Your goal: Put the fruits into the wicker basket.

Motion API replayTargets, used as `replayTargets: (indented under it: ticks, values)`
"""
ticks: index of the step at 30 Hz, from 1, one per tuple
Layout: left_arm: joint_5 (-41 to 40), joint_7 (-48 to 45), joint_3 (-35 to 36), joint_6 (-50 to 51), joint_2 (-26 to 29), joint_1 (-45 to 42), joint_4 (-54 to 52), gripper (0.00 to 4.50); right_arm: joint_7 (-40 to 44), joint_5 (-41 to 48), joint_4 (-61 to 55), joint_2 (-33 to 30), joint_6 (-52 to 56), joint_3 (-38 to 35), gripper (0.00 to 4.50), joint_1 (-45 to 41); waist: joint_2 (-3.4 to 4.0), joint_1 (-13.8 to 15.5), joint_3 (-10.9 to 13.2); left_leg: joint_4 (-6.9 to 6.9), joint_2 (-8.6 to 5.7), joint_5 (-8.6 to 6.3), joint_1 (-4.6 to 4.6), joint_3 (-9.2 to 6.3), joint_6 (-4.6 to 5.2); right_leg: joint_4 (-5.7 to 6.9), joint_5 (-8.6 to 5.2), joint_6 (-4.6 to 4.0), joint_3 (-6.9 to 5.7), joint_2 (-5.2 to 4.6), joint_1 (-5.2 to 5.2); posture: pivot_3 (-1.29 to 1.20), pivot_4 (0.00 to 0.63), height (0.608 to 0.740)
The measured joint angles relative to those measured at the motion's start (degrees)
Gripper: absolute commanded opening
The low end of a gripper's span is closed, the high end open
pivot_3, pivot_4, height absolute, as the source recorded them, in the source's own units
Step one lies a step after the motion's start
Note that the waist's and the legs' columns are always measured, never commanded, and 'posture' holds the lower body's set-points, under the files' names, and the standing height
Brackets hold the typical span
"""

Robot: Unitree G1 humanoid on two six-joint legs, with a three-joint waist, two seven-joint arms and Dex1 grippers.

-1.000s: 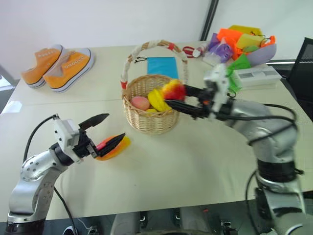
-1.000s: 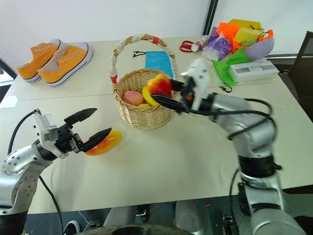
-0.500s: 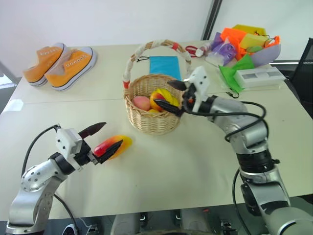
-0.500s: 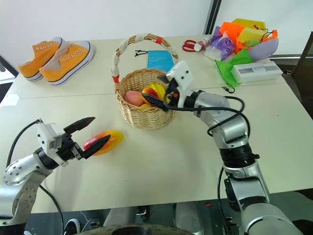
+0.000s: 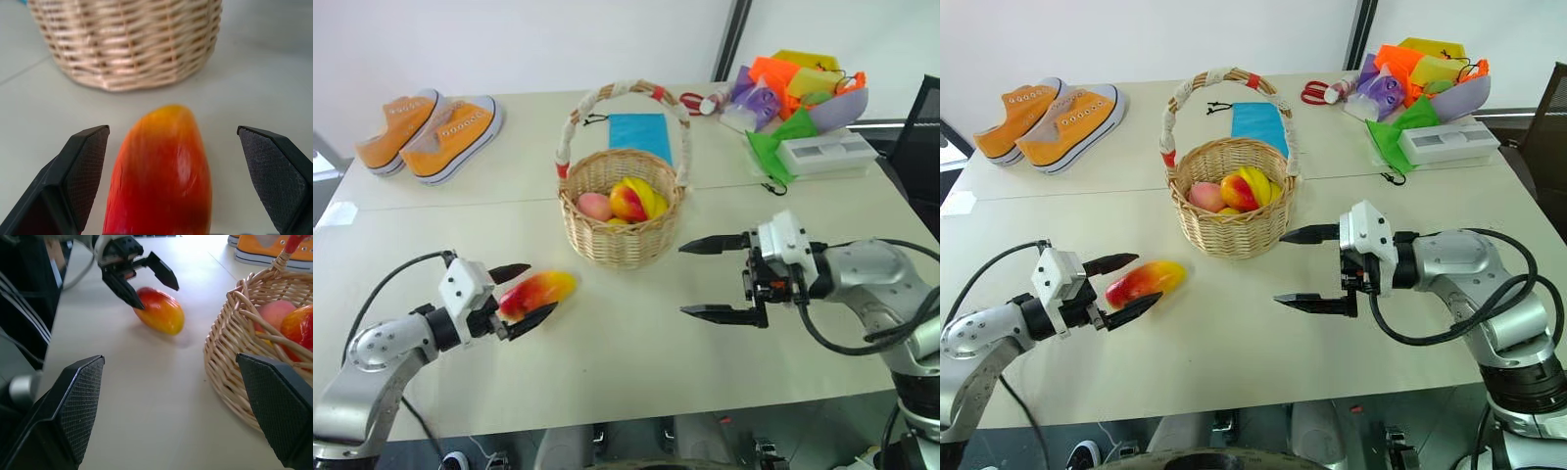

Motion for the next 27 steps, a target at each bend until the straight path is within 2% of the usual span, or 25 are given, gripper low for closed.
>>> replayTargets:
  ticks: [8,10,13,14,18,20,23,27]
  values:
    - [6.7,-0.2,-3.4,-2.7,-0.2,-2.3,5.5,4.5,-0.5,-2.8,1.4,0.0,-2.7,1.1,4.48,0.0,-0.03,0.1,0.0,-0.01,-0.01,-0.08,-0.04,0.0,-0.14,-0.02,0.0,0.0,0.0,-0.03,-0.01,0.0,0.15,0.74]
    - [7.6,-0.4,-4.8,-3.3,-0.5,-2.4,5.8,3.95,-0.8,-3.2,1.8,0.2,-3.0,1.3,4.5,-0.1,-0.03,0.0,0.0,-0.01,-0.02,-0.09,-0.04,0.01,-0.12,-0.02,0.0,0.0,0.01,-0.05,0.0,0.0,0.15,0.74]
    - [7.6,-0.9,-5.6,-3.6,-1.4,-2.1,5.8,2.71,-1.0,-3.3,2.1,0.3,-3.0,1.6,4.5,-0.6,-0.02,0.0,0.0,-0.01,-0.01,-0.09,-0.04,0.01,-0.14,-0.02,0.0,0.0,0.01,-0.05,-0.01,0.0,0.15,0.74]
    - [7.6,-0.9,-5.6,-3.6,-1.6,-2.0,5.7,2.54,-1.0,-3.3,2.1,0.4,-3.0,1.6,4.5,-0.8,-0.02,0.0,0.0,-0.01,-0.01,-0.09,-0.04,0.0,-0.14,-0.01,0.0,0.0,0.01,-0.05,-0.02,0.0,0.15,0.74]
    - [6.2,-0.8,-4.5,-3.4,-2.4,-2.0,5.7,2.54,-1.5,-3.3,2.3,0.6,-3.0,1.7,4.5,-1.5,-0.02,0.0,0.0,-0.01,-0.01,-0.09,-0.04,0.0,-0.14,-0.01,0.0,0.0,0.01,-0.05,-0.01,0.0,0.15,0.74]
    - [3.4,-0.8,-2.1,-2.8,-3.4,-2.0,5.5,2.54,-1.6,-3.4,2.8,0.7,-3.0,1.8,4.5,-1.8,-0.02,0.0,0.0,-0.01,-0.02,-0.09,-0.04,0.0,-0.14,-0.01,0.0,0.0,0.01,-0.05,-0.01,0.0,0.15,0.74]
    - [-7.3,-0.9,3.6,1.8,-4.6,-2.7,2.6,2.54,-2.0,-3.3,3.3,0.9,-2.9,1.8,4.5,-2.5,-0.03,0.0,0.0,-0.01,-0.01,-0.08,-0.04,-0.01,-0.13,-0.01,0.01,0.0,0.0,-0.05,0.0,0.0,0.15,0.74]
    - [-22.0,-3.7,13.6,8.4,-1.0,-2.3,-1.2,2.54,-2.3,-2.4,3.5,1.3,-2.7,1.2,4.5,-2.8,0.01,-0.2,0.0,-0.01,-0.02,-0.01,-0.04,-0.01,-0.02,-0.01,0.01,0.01,0.0,-0.04,0.01,0.0,0.15,0.74]
